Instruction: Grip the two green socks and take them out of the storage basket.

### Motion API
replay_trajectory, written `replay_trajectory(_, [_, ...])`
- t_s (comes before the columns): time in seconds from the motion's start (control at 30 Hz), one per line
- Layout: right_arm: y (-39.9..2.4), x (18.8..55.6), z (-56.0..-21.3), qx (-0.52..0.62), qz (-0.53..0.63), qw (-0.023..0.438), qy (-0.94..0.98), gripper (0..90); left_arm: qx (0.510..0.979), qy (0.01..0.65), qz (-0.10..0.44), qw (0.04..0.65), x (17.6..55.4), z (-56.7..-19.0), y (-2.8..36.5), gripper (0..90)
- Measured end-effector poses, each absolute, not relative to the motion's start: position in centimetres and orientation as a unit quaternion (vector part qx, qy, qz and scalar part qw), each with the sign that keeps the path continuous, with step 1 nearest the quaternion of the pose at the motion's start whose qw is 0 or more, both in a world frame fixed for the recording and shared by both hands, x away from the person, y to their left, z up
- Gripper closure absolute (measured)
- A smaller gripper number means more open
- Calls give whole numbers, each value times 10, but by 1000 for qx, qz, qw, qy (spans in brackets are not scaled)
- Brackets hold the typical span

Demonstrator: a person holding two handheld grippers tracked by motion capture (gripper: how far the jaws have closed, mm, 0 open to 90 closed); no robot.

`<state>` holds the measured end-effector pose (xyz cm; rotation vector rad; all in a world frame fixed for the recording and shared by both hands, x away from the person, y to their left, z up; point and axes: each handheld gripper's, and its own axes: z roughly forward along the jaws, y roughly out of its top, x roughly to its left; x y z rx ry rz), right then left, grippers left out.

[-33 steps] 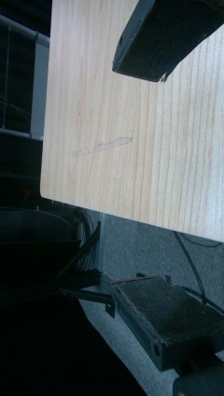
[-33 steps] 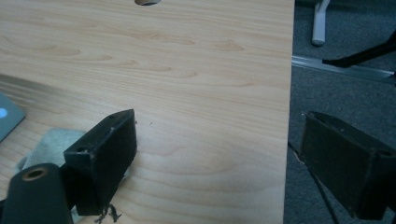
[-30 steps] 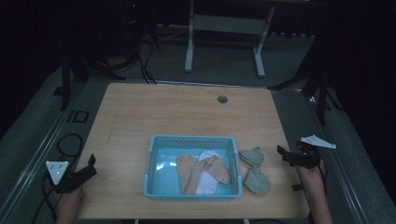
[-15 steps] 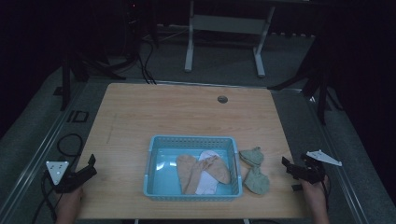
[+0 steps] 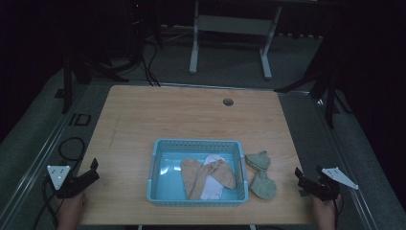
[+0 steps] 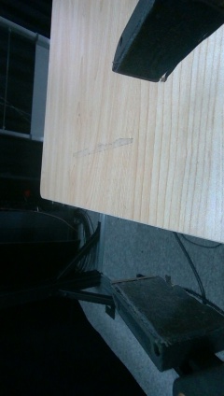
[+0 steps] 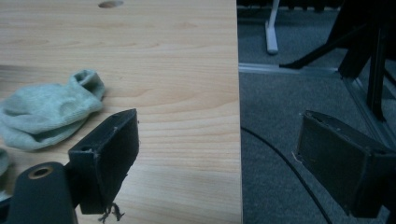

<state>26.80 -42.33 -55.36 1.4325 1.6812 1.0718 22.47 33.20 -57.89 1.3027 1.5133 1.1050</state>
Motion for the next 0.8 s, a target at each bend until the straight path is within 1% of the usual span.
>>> replay_trajectory(0.13, [-421,260,-556,550,424,352,628,120,519,602,440,418,225,-579,332,4])
replay_trajectory(0.33, [-425,250,-564,553,451,390,581,120,519,602,440,418,225,-579,332,4])
replay_trajectory(0.8, [-429,246,-566,549,481,400,555,122,519,603,439,417,225,-579,332,4])
